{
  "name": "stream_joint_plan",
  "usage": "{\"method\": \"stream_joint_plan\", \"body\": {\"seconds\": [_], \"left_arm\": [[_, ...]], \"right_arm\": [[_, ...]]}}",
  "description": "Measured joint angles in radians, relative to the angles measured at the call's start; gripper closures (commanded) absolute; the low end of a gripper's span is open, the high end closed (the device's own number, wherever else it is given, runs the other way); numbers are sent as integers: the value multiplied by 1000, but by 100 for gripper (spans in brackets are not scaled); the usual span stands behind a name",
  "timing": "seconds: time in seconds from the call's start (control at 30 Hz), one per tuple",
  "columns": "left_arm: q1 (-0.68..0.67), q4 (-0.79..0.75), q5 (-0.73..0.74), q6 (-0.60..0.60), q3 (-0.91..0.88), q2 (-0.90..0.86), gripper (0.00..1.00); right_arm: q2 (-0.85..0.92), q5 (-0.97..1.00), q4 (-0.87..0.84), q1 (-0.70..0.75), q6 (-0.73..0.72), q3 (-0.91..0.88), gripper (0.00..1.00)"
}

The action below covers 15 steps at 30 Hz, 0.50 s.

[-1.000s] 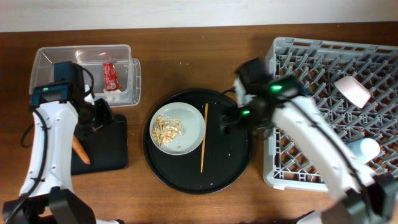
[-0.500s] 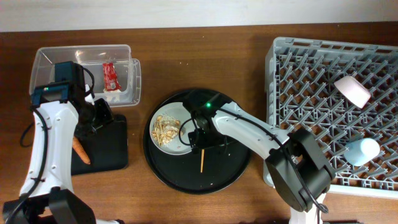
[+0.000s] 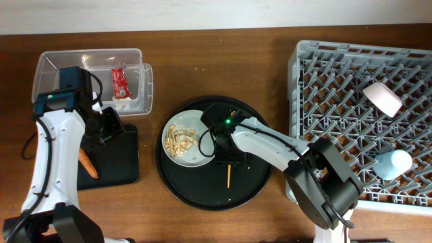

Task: Sort waste into correct bins and load items into the dishwasher rack
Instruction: 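Grasp the second chopstick with the right gripper and place it in the rack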

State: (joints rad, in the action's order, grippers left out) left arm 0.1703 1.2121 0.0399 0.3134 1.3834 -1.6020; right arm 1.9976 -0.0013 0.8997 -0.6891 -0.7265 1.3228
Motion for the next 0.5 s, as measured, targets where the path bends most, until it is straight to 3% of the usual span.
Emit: {"method": "stream_joint_plan", "body": {"seconds": [0.1, 0.13, 0.23, 0.5], "left_arm": [[0, 0, -3, 0, 0, 0, 43], [0, 0, -3, 0, 0, 0, 43], [0, 0, -3, 0, 0, 0, 43], [0, 0, -6, 0, 0, 0, 43]], "right_arm": [[0, -7, 3, 0, -6, 0, 79], [0, -11, 4, 0, -7, 0, 88], [0, -18, 4, 0, -6, 0, 96], [0, -18, 5, 3, -7, 0, 96]]}}
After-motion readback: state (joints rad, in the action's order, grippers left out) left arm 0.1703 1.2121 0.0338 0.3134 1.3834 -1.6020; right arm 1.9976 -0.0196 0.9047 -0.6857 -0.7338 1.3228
